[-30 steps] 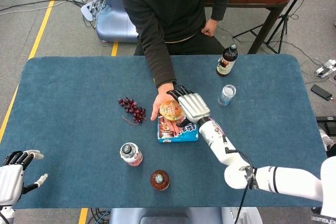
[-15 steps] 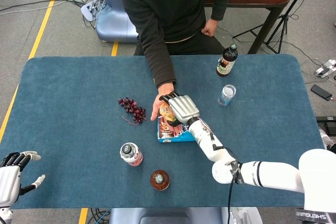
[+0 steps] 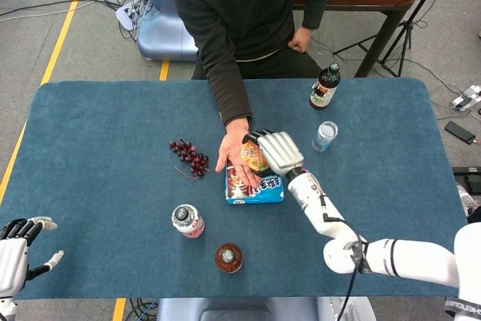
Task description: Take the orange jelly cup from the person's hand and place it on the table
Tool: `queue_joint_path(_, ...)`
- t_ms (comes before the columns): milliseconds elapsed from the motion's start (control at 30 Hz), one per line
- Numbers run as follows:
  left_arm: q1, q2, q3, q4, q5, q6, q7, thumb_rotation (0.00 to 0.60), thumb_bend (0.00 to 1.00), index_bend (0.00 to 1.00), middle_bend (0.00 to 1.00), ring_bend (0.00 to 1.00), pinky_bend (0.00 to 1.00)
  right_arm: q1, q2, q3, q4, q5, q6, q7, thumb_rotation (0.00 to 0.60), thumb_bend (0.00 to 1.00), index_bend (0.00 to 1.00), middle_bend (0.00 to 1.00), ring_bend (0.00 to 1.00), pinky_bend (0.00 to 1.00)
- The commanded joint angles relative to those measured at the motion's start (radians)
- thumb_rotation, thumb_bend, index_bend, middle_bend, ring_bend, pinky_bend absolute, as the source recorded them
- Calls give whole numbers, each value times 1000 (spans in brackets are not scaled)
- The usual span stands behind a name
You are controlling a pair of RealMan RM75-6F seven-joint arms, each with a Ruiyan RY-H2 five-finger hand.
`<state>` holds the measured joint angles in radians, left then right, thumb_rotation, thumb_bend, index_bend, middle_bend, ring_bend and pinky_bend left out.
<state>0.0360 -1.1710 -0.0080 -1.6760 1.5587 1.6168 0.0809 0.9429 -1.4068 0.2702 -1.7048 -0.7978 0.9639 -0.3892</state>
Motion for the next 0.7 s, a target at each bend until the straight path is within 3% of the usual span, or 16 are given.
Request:
queue_joint_path(33, -1, -1, 1, -2, 2, -1, -3, 600, 171, 410, 338, 288, 179, -55, 67, -36, -46, -41, 32, 21, 600, 430, 433, 334, 264, 621)
queue_joint_path(367, -1, 1, 2, -8, 11, 0, -4, 600, 171, 410, 338, 288, 179, -179, 148, -129, -30, -113, 40, 111, 600, 428, 433, 334, 264, 610)
queue_joint_path(700, -2, -7, 7, -5, 11, -8, -3, 600, 171, 410, 338, 288, 179, -228, 91, -153, 111, -144, -10, 204, 600, 421, 433, 334, 267, 561)
